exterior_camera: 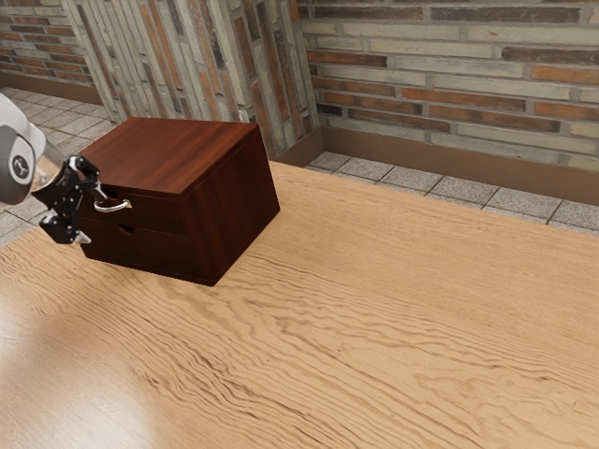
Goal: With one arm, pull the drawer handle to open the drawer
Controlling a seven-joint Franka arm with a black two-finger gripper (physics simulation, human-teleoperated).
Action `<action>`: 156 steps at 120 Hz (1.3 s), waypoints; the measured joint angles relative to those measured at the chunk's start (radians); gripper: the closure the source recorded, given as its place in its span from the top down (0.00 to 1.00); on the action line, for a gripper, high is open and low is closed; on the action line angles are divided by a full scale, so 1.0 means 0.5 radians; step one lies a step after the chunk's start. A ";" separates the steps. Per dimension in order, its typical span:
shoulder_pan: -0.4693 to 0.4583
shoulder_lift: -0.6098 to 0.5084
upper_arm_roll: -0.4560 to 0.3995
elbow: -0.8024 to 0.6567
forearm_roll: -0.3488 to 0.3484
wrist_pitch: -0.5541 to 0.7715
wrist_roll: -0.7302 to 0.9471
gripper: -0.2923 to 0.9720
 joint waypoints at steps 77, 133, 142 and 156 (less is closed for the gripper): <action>-0.019 -0.023 0.002 -0.018 0.002 -0.067 0.000 0.63; -0.018 -0.092 0.016 -0.043 0.020 -0.178 0.052 0.46; -0.017 -0.108 0.021 -0.047 0.021 -0.197 0.073 0.44; -0.009 -0.126 0.027 -0.053 0.023 -0.226 0.103 0.41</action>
